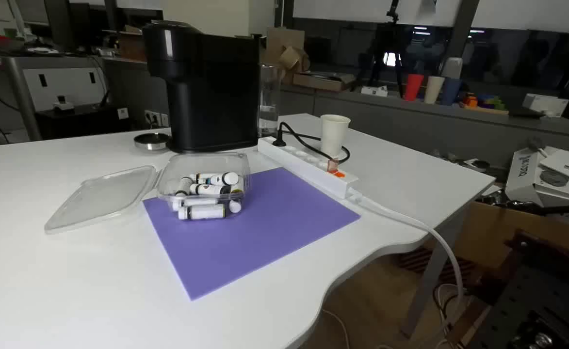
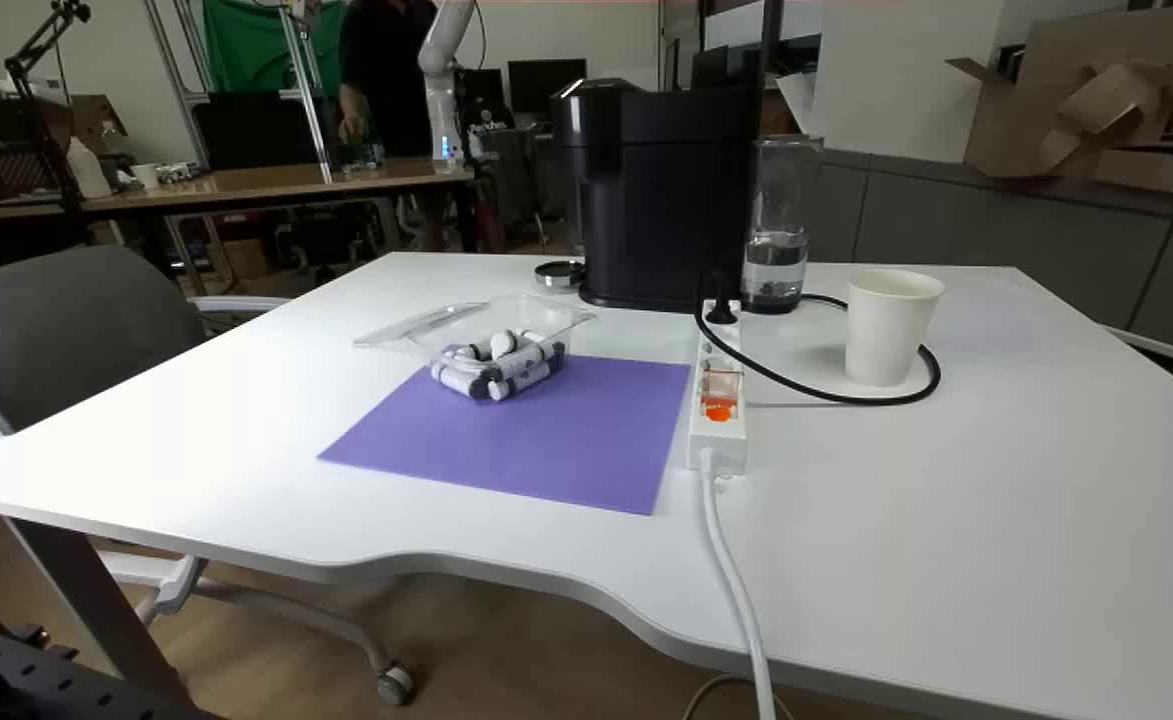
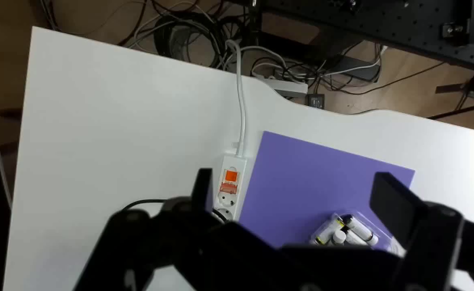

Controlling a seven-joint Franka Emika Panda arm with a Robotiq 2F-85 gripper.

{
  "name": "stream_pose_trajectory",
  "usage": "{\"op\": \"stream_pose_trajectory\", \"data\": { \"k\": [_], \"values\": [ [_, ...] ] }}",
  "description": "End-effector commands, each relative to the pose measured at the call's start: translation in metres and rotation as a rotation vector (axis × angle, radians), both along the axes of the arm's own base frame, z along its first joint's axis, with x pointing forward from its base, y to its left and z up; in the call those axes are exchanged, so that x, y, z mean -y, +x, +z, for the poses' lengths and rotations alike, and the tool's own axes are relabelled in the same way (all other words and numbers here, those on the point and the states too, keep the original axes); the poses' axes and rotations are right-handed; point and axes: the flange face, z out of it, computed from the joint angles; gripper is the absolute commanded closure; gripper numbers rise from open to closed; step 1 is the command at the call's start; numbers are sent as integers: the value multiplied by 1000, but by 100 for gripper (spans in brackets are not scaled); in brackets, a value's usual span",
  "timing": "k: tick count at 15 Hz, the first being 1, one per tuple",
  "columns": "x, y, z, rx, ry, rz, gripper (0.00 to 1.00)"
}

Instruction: Turn on the extension cable

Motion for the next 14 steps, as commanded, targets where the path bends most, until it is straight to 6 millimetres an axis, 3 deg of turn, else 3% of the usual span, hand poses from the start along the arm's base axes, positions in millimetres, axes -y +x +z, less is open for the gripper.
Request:
{"op": "stream_pose_trajectory", "data": {
  "k": [1,11,14],
  "values": [
    [0,0,1,0,0,0,0],
    [-1,0,4,52,-13,-14,0],
    [2,19,-6,134,-42,-16,0]
  ]
}}
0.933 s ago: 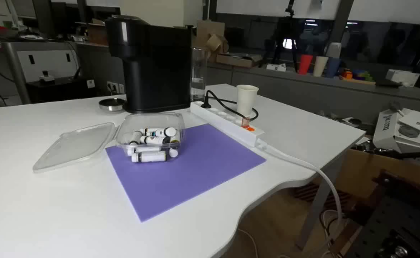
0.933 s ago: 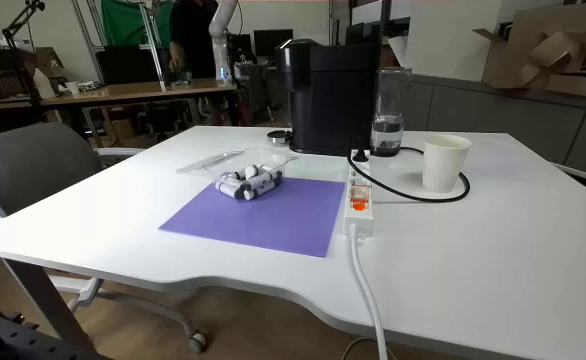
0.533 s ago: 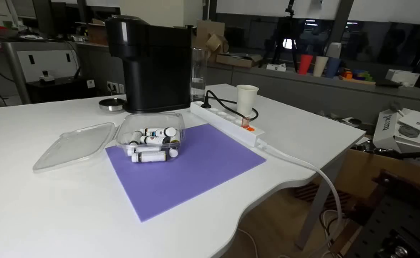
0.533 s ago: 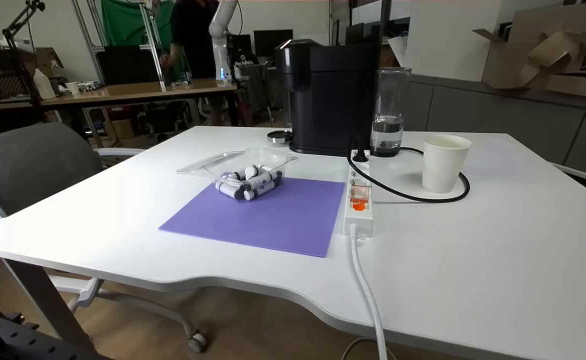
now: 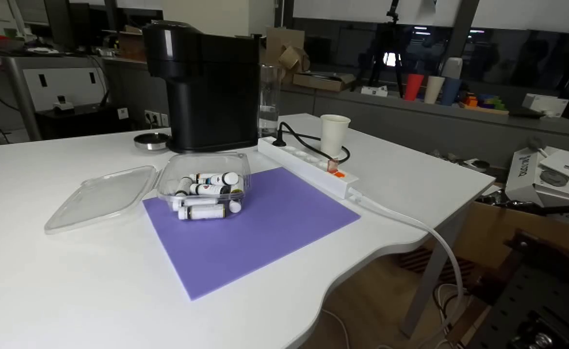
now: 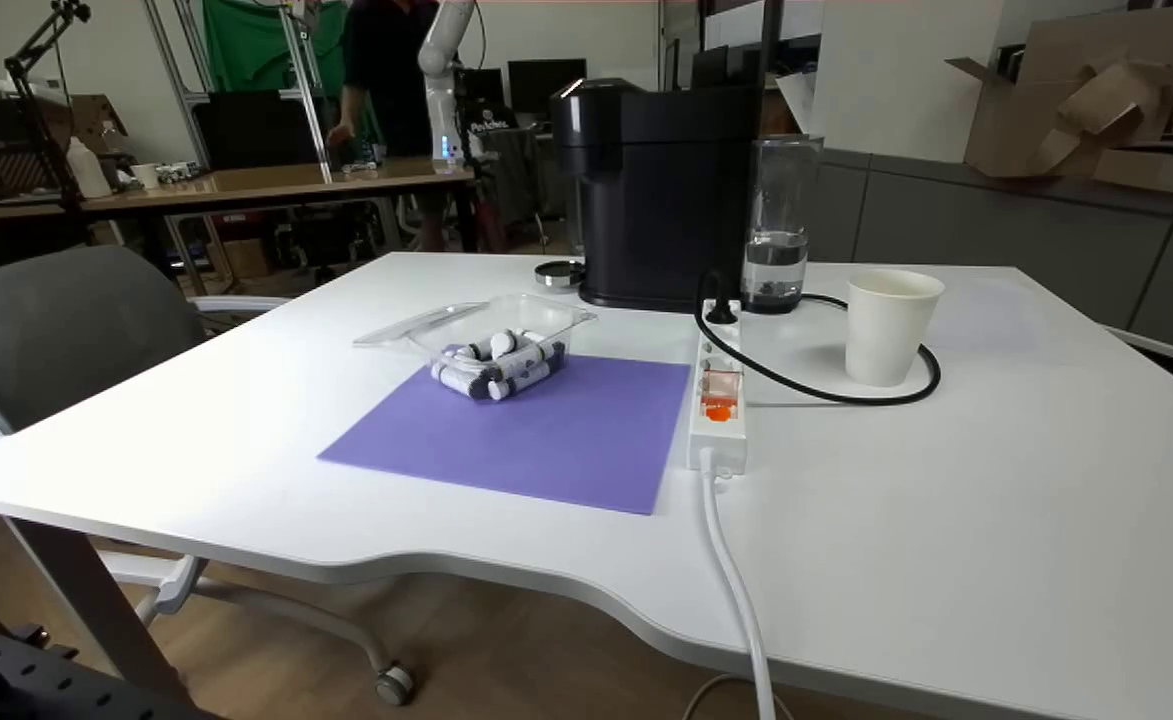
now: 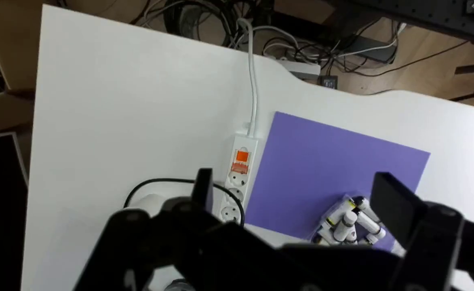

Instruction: Turn on the extension cable

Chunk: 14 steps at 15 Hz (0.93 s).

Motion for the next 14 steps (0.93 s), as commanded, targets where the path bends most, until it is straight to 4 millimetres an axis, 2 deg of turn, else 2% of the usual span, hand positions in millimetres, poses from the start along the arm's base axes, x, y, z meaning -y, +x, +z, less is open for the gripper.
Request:
{"op": "stream_pose_trajectory", "data": {
  "k": [1,3,6,11,12,14],
  "values": [
    [3,19,-12,96,-30,-27,0],
    [7,37,-30,143,-48,-26,0],
    [12,66,-67,180,-60,-31,0],
    [17,108,-146,177,7,-95,0],
    [14,113,-165,151,33,-96,17],
    [7,118,-197,98,85,-108,33]
  ]
}}
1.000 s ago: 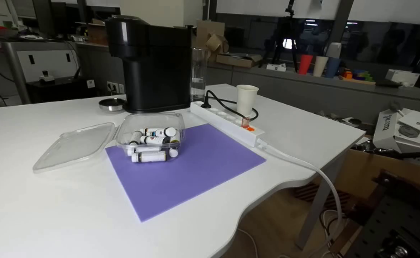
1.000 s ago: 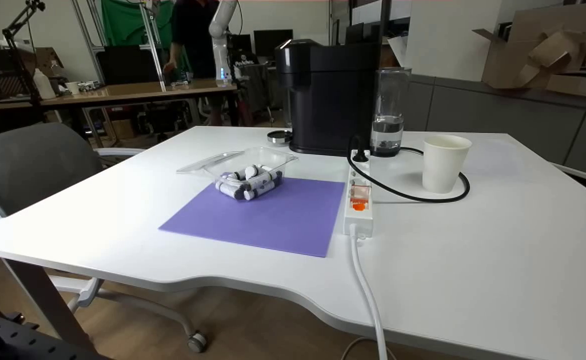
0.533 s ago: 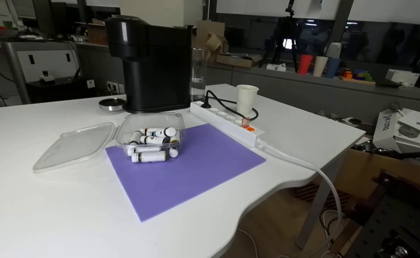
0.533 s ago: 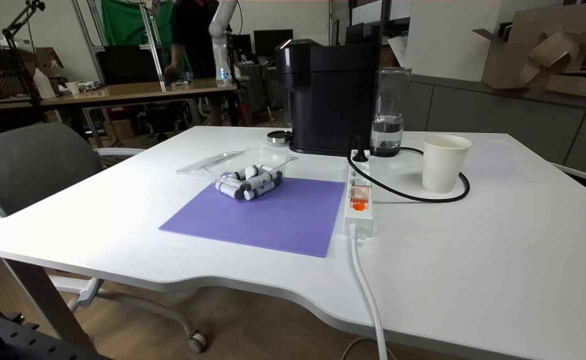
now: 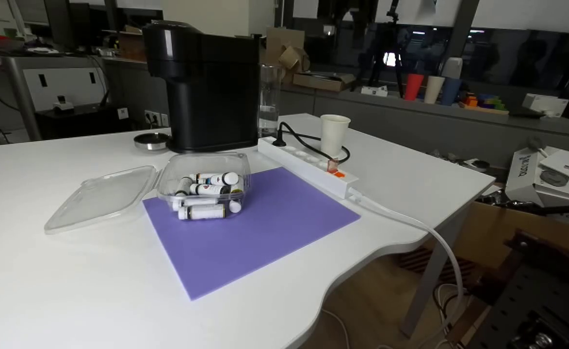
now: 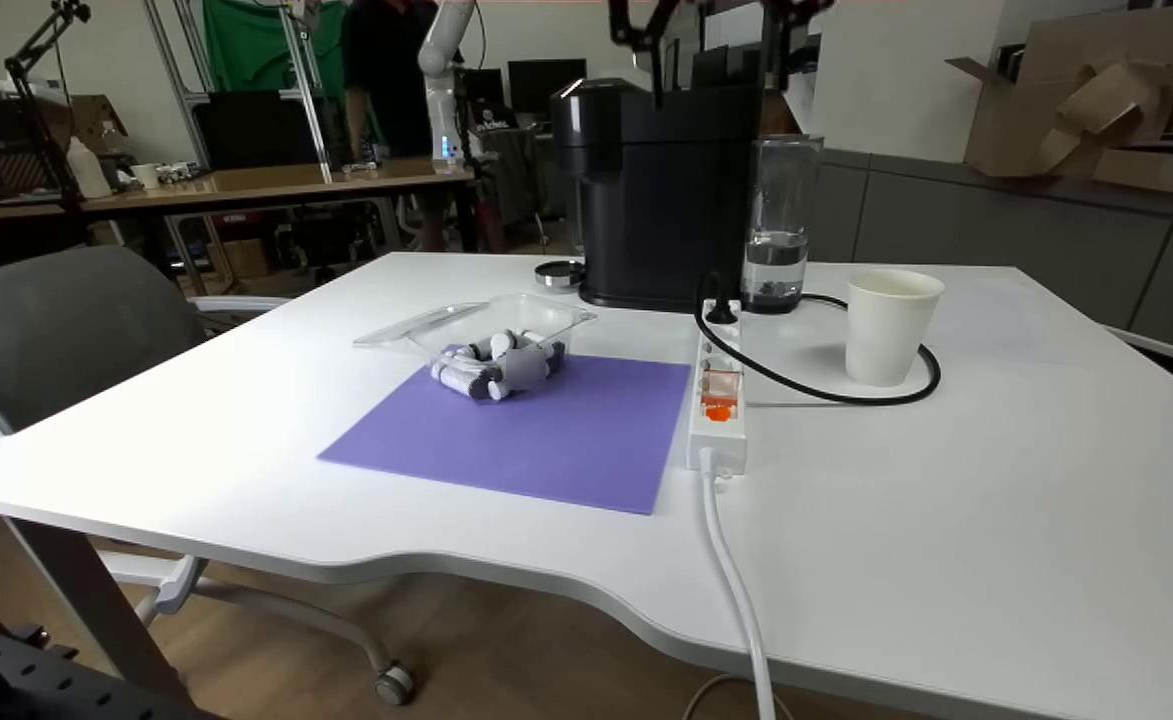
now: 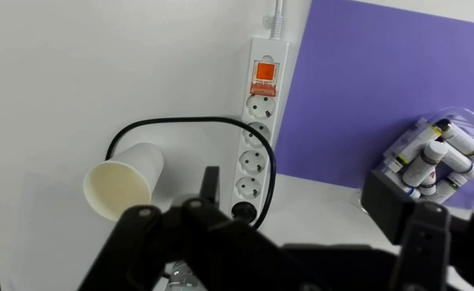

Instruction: Turn on the extension cable

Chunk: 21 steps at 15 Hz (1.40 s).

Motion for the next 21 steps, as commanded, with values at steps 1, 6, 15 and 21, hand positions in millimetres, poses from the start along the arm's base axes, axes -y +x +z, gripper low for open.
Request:
{"op": "stream_pose_trajectory", "data": {
  "k": [1,6,15,21],
  "values": [
    [-7,17,-45,-66,75,-30,40],
    [-11,20,-100,-142,119,-62,75],
    [6,11,-137,-196,109,-77,100],
    [1,7,-148,-143,60,-63,100]
  ]
}}
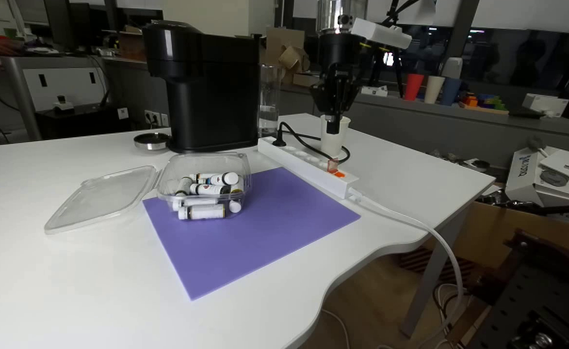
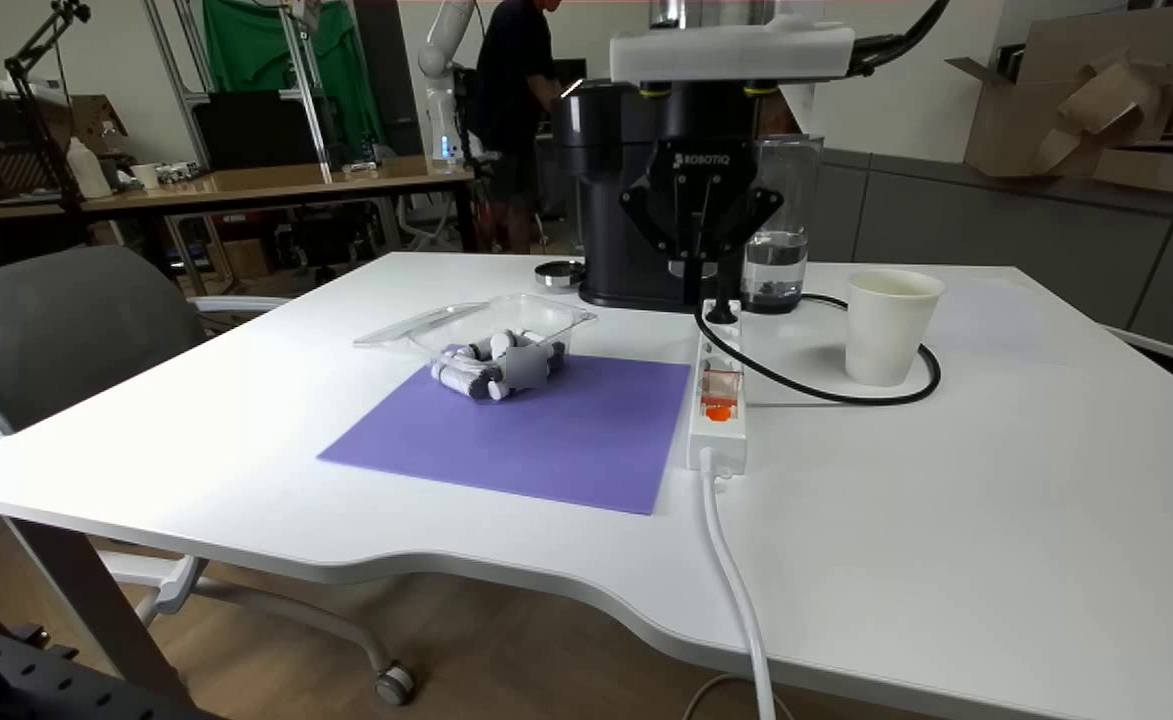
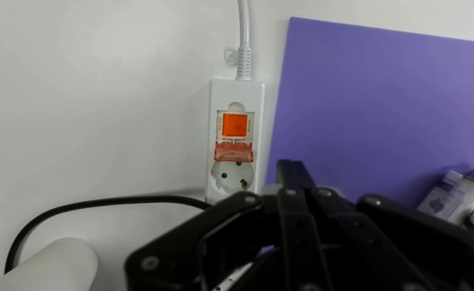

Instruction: Turn on the extension cable

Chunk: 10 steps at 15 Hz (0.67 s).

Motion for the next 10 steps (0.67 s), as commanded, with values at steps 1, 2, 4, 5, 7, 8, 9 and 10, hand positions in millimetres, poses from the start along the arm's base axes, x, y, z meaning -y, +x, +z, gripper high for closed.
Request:
{"op": "stream_pose_trajectory", "data": {
  "k": [1,2,4,5,7,8,9,10],
  "values": [
    [-1,-7,-11,21,-30,-8,100],
    [-1,-9,-15,23,-35,-7,100],
    [-1,-15,-24,19,-45,-1,100],
    [1,-18,-27,18,-50,2,100],
    [4,-22,-36,9,-66,14,100],
    [6,-24,-40,6,-73,18,100],
    [9,-24,-45,6,-81,19,100],
    [12,-24,-50,3,-88,22,100]
  ]
}}
